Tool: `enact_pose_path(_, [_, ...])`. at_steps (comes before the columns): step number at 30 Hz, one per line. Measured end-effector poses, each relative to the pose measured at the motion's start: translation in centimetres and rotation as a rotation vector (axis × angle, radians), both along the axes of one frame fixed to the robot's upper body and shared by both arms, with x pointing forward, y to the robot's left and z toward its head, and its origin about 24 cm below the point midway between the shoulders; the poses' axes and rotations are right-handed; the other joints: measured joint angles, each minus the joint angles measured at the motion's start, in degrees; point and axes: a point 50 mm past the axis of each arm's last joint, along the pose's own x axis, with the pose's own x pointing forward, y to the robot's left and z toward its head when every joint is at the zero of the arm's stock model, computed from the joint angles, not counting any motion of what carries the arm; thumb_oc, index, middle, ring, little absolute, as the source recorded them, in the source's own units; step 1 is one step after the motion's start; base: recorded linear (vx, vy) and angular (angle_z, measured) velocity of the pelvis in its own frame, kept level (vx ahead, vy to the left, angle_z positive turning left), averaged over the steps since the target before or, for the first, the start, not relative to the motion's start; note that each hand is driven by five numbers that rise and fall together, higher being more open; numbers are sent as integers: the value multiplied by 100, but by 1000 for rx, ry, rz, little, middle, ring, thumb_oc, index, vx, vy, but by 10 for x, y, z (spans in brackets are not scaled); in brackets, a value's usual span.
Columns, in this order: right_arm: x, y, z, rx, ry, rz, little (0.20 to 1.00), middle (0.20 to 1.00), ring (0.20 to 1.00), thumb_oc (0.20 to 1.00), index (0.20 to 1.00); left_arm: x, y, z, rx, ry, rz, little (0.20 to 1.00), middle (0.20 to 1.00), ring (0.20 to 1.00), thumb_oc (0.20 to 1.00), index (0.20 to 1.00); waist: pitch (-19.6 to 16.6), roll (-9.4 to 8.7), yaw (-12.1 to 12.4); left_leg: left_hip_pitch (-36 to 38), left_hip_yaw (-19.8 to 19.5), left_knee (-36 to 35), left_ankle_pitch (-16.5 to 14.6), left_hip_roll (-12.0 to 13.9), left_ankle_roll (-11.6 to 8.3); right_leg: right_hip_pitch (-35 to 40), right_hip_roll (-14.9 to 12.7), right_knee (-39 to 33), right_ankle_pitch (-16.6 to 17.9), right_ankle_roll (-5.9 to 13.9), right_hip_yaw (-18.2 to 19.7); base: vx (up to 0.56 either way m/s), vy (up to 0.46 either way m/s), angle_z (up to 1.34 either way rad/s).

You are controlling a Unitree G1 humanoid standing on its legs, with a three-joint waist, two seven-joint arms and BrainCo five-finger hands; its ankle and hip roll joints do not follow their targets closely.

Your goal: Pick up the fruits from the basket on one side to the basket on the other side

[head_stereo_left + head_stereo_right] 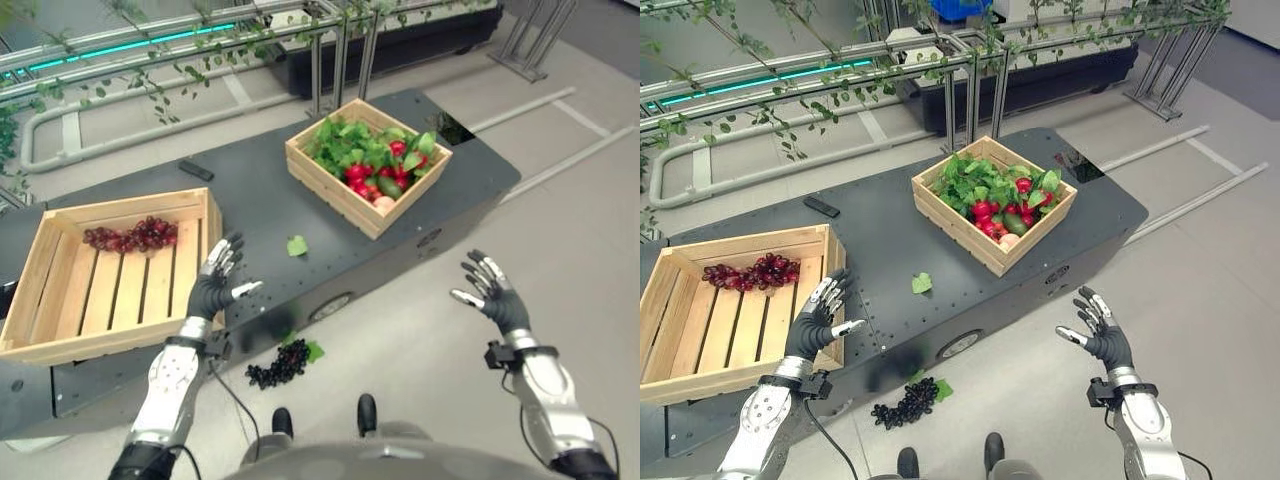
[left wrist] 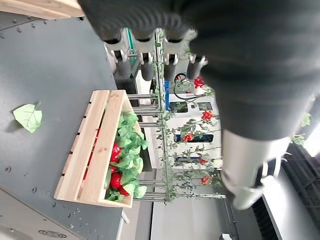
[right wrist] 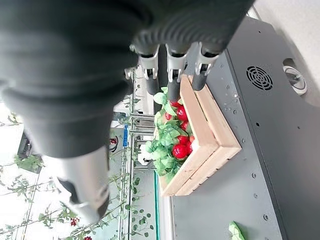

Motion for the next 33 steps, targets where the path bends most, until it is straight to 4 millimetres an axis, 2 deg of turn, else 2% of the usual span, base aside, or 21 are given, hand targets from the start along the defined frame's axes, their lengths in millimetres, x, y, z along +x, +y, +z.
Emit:
enact_pose_path(20, [-3, 1, -5, 3, 21, -3, 1000, 1000, 1000, 1000, 1000, -5, 3, -7, 2, 36, 21, 1000, 1000, 1000, 1000, 1000, -176, -40, -7, -4, -3, 23, 19, -2, -6, -6, 1, 0, 2, 1, 4, 7, 1, 0])
enact_pose_path(23, [-8, -5, -17, -10, 78, -39, 1000, 1000, 1000, 1000, 1000, -13, 12, -33, 7, 155, 80, 1000, 1000, 1000, 1000, 1000, -233, -19, -10, 0, 10, 5, 18, -2, -5, -8, 0, -1, 0, 2, 9, 0, 0, 0])
enact_pose_path(27, [-15, -9, -29, -34, 136, -76, 1000, 1000, 1000, 1000, 1000, -24, 20, -57, 16, 273, 140, 1000, 1000, 1000, 1000, 1000, -239, -21, -15, -14, 31, 2, 18, 4, -6, -36, 1, -1, 1, 2, 12, -2, 1, -2])
enact_pose_path(28, [-19, -12, -39, -30, 181, -104, 1000, 1000, 1000, 1000, 1000, -28, 23, -70, 14, 333, 173, 1000, 1000, 1000, 1000, 1000, -259, -15, -18, -14, 34, 4, 18, 2, -6, -37, 1, -1, 1, 2, 14, 0, 0, 0])
enact_pose_path(31, [-30, -15, -59, -39, 275, -163, 1000, 1000, 1000, 1000, 1000, -40, 29, -92, 27, 458, 232, 1000, 1000, 1000, 1000, 1000, -269, -14, -26, -20, 39, 8, 18, 4, -6, -47, 2, -1, 1, 1, 19, 0, 0, 0])
enact_pose_path(33, [-37, -19, -69, -63, 332, -194, 1000, 1000, 1000, 1000, 1000, -44, 31, -96, 60, 488, 240, 1000, 1000, 1000, 1000, 1000, -266, -8, -18, -19, 39, 3, 18, 0, -5, -45, -2, -1, 1, 2, 19, 0, 0, 0])
